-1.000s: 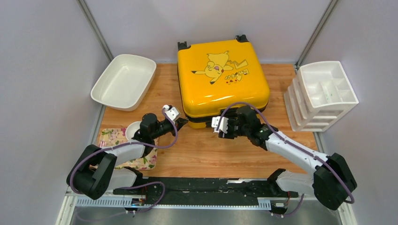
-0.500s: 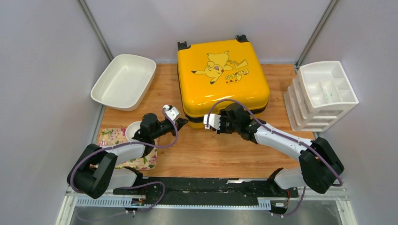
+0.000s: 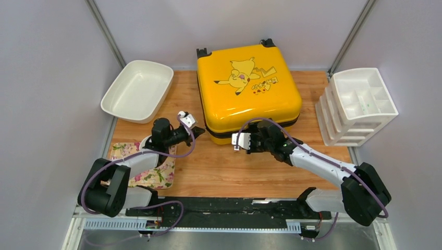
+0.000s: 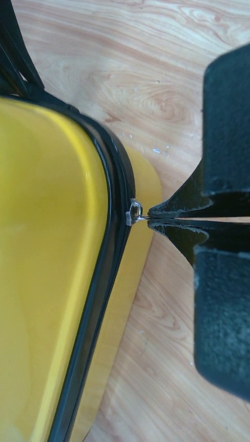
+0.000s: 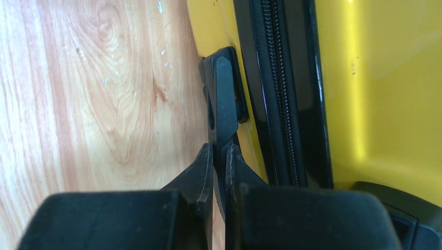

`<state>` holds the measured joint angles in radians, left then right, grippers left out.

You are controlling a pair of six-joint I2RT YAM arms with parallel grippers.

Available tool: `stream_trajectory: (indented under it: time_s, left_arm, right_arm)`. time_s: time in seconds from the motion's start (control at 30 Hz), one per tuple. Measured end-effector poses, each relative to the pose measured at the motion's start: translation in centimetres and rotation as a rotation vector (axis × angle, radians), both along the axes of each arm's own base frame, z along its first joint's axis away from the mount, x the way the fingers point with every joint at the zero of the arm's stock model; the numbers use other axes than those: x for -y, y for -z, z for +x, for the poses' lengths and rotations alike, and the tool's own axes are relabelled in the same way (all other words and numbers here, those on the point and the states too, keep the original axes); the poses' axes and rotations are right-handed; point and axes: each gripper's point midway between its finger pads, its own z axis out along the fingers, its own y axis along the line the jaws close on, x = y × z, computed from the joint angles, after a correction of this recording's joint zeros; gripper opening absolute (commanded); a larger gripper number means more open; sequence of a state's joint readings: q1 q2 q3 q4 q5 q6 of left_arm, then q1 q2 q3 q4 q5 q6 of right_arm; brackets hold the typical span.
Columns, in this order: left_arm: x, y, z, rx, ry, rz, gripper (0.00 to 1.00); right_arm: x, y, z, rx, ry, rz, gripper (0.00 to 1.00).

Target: Open, take out, and arrange the luggage

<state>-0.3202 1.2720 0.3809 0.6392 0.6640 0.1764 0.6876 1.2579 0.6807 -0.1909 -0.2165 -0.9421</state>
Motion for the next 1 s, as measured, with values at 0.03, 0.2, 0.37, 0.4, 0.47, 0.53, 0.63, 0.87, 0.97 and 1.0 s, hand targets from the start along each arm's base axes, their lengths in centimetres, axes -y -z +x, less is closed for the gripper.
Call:
stream_trajectory:
  time_s: [0.03, 0.2, 0.37, 0.4, 0.47, 0.53, 0.63, 0.87, 0.97, 1.0]
  left_arm:
    - [-0.1, 0.0, 0.3, 0.003, 0.006, 0.006, 0.00]
    - [0.4, 0.1, 2.0, 0.003, 0.055, 0.027, 0.00]
    - [0.8, 0.2, 5.2, 0.025, 0.064, 0.048, 0.00]
    - [0.8, 0.1, 6.3, 0.033, 0.059, 0.051, 0.00]
    - [0.6, 0.2, 8.1, 0.034, 0.043, 0.054, 0.00]
    - [0.3, 0.1, 10.3, 0.042, 0.020, 0.056, 0.00]
    - [-0.5, -0.1, 13.9, 0.058, -0.026, 0.060, 0.00]
    - [-2.6, 0.4, 22.0, 0.091, -0.123, 0.068, 0.00]
    - [-2.4, 0.4, 25.4, 0.116, -0.120, 0.053, 0.00]
    - [-2.1, 0.4, 26.2, 0.125, -0.112, 0.046, 0.00]
  right_arm:
    - [0.4, 0.0, -0.1, 0.000, 0.004, -0.002, 0.00]
    - [2.9, 0.0, -0.6, 0.007, 0.021, -0.007, 0.00]
    - [6.0, 0.1, -1.0, 0.009, 0.050, -0.026, 0.00]
    - [6.6, 0.1, -1.0, 0.010, 0.058, -0.031, 0.00]
    - [8.0, 0.1, -1.3, 0.012, 0.074, -0.041, 0.00]
    - [9.3, 0.1, -1.5, 0.017, 0.088, -0.056, 0.00]
    - [11.0, 0.2, -1.9, 0.022, 0.110, -0.079, 0.00]
    - [13.3, 0.3, -2.5, 0.046, 0.131, -0.106, 0.00]
    - [13.8, 0.3, -2.7, 0.052, 0.136, -0.109, 0.00]
    - [13.9, 0.3, -2.7, 0.054, 0.136, -0.108, 0.00]
